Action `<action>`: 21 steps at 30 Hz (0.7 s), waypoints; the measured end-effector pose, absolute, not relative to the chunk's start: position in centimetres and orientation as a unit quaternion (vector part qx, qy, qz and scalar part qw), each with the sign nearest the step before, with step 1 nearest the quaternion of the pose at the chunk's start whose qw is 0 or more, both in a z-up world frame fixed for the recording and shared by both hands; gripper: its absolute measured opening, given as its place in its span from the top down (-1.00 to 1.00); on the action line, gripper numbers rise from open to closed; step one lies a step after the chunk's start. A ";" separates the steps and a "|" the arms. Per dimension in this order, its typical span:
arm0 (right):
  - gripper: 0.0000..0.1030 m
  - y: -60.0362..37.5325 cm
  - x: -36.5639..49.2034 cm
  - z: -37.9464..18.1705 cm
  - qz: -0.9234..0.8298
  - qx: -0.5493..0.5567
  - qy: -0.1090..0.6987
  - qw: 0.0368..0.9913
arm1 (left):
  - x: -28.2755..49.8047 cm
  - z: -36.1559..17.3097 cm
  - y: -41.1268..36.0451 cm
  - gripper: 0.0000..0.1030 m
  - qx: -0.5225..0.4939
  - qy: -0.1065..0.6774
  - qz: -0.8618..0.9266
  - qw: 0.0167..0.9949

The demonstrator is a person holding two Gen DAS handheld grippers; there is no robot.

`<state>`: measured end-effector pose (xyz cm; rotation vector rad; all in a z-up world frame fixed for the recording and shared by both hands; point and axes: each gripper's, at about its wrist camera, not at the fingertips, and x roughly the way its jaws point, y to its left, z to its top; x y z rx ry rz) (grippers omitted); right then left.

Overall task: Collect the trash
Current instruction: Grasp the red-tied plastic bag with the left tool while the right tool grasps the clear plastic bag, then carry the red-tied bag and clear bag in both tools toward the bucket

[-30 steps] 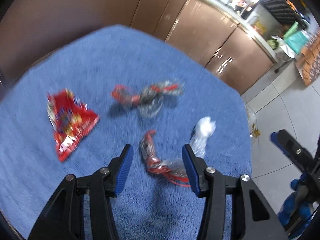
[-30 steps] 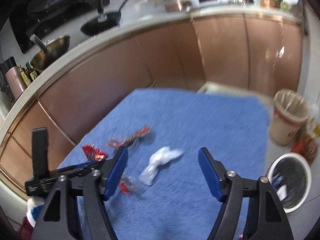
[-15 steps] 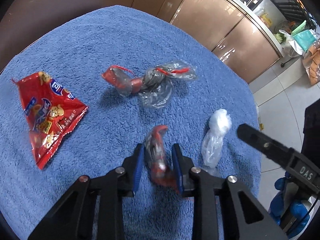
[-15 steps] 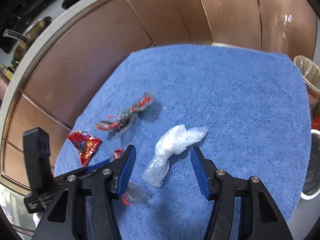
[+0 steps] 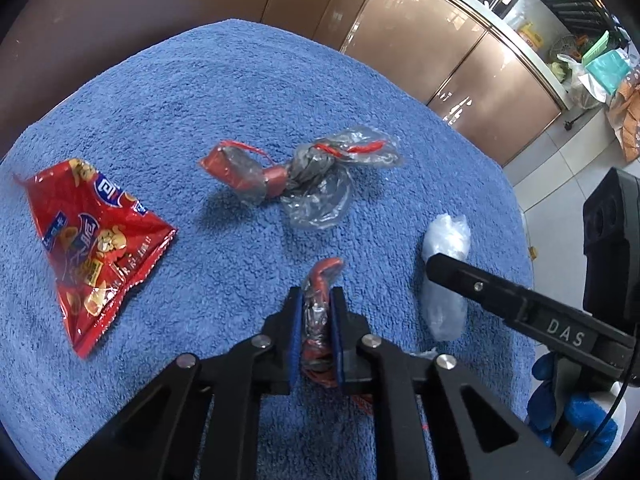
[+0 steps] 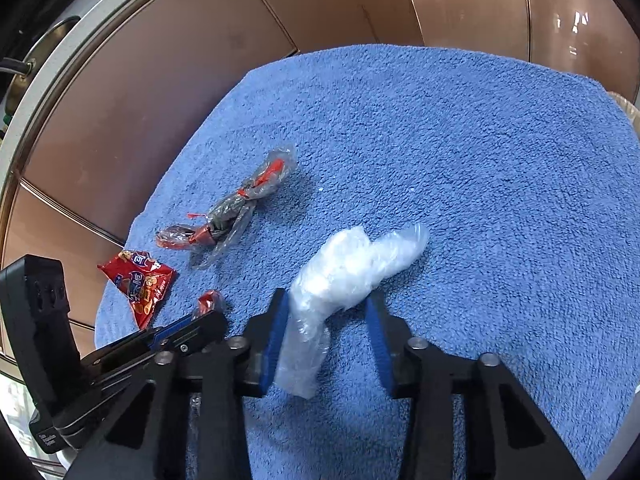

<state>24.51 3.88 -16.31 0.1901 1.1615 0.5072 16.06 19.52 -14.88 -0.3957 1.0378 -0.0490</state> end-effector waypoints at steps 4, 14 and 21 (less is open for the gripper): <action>0.52 3.4 24.4 -16.2 0.243 0.100 0.533 0.804 | 15.8 -14.7 19.2 0.79 -0.183 0.489 -0.019 0.853; 0.72 1.4 23.0 -13.6 0.255 0.093 0.502 0.821 | 14.8 -13.1 19.1 0.81 -0.184 0.469 -0.019 0.864; 0.72 0.0 21.0 -11.7 0.263 0.095 0.480 0.832 | 13.4 -11.0 18.7 0.81 -0.176 0.454 -0.018 0.873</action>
